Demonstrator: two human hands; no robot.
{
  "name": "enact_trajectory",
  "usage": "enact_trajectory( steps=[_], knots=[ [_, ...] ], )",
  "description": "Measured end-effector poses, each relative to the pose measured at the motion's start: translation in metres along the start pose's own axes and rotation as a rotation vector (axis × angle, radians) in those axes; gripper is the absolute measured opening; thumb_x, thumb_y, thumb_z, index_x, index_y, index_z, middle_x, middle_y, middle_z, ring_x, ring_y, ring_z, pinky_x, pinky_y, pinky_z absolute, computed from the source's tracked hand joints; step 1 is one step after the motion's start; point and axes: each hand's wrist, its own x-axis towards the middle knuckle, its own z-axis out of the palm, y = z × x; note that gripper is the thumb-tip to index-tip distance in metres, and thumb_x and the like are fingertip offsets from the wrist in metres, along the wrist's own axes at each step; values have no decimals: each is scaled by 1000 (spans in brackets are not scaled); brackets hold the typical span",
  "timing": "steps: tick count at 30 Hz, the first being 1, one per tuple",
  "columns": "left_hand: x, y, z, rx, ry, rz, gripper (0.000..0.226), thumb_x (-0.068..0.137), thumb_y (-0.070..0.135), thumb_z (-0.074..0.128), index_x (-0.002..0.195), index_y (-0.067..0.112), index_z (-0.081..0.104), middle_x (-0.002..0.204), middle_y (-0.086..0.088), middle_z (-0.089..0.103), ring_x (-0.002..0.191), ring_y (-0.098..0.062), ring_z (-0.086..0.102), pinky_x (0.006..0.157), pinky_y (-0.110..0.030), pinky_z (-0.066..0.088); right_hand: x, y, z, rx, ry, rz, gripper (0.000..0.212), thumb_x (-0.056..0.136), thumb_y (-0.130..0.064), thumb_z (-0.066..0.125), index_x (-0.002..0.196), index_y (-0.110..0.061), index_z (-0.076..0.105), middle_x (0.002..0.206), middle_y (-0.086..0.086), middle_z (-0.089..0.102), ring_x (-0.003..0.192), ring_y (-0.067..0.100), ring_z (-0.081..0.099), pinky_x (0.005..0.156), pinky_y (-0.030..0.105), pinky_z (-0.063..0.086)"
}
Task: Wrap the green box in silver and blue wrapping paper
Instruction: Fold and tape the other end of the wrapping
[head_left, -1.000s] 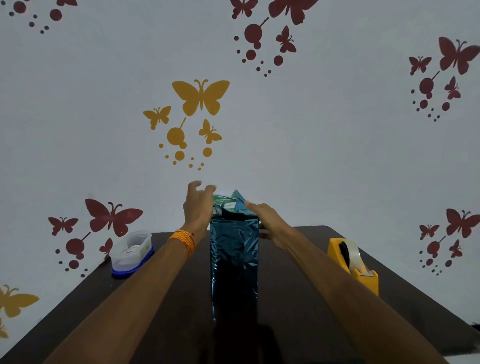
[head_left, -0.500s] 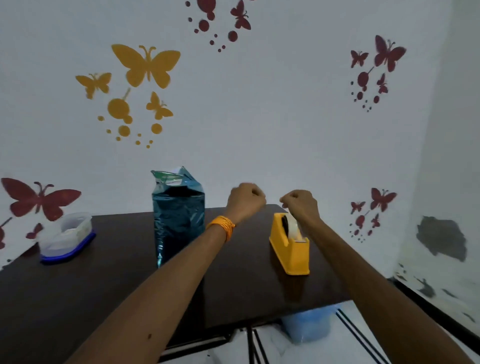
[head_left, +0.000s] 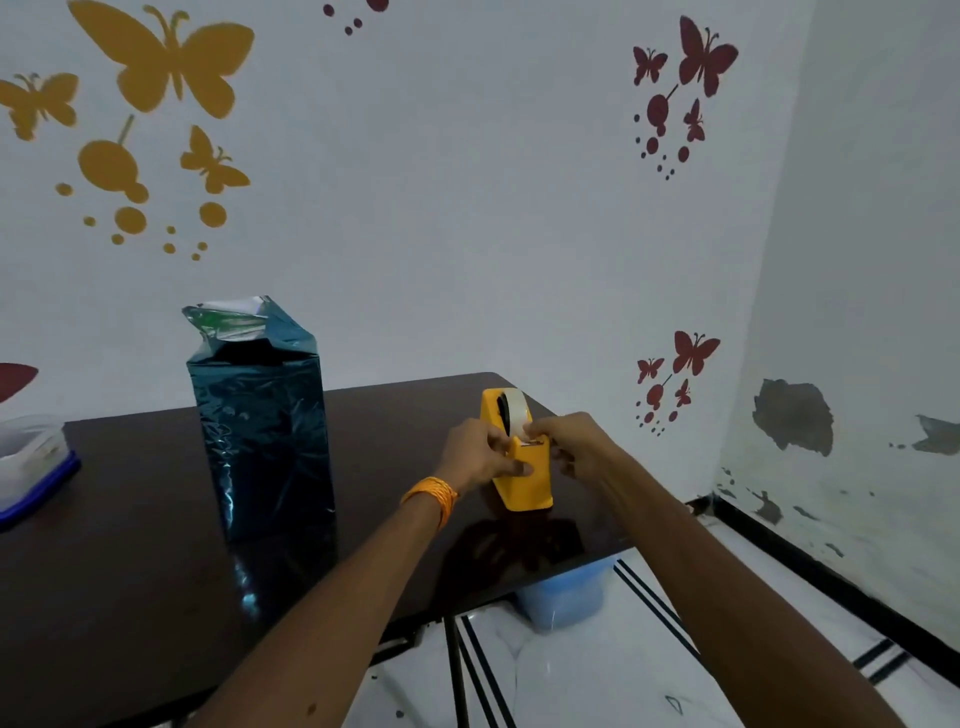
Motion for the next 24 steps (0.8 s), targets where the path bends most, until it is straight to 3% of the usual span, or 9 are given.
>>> enact_trajectory(
  steps=[3, 7, 10, 14, 17, 24],
  knots=[
    [-1, -1, 2, -2, 17, 0, 39, 67, 31, 90, 93, 6, 75, 95, -9, 71, 91, -24, 66, 78, -38, 53, 2, -6, 5, -9, 41, -26, 24, 79, -16, 81, 89, -4, 62, 79, 9, 59, 63, 15, 49, 50, 26, 37],
    [-4, 0, 5, 3, 32, -23, 48, 69, 32, 88, 106, 6, 73, 104, -9, 69, 96, -24, 65, 79, -33, 52, 1, -11, 10, -77, 165, -111, 36, 81, -29, 81, 99, 0, 70, 100, 15, 72, 78, 21, 60, 65, 31, 47],
    [-6, 2, 7, -8, 49, -41, 51, 70, 33, 88, 111, 7, 71, 109, -9, 67, 100, -24, 64, 80, -32, 51, -18, -14, 8, -86, 202, -172, 23, 86, -26, 78, 83, -5, 70, 87, 8, 71, 70, 15, 59, 62, 28, 46],
    [-10, -1, 10, -31, 82, -14, 48, 71, 32, 87, 110, 7, 72, 108, -10, 69, 98, -23, 63, 80, -33, 51, -51, 8, 9, -28, 212, -194, 29, 85, -18, 75, 59, -12, 62, 60, 1, 56, 54, 12, 46, 53, 27, 37],
    [-13, 0, 12, -36, 101, 12, 47, 71, 31, 87, 109, 7, 73, 107, -11, 71, 97, -23, 65, 83, -34, 54, -62, 32, 15, 102, 214, -158, 32, 76, -9, 71, 48, -17, 58, 53, 0, 47, 55, 15, 41, 53, 29, 34],
    [-10, -7, 12, -19, 89, 52, 52, 70, 29, 88, 113, 6, 71, 103, -10, 71, 95, -24, 66, 82, -34, 54, -66, 49, 24, 16, 305, -216, 15, 83, -15, 70, 70, -8, 72, 74, 9, 67, 69, 14, 58, 61, 28, 47]
  ],
)
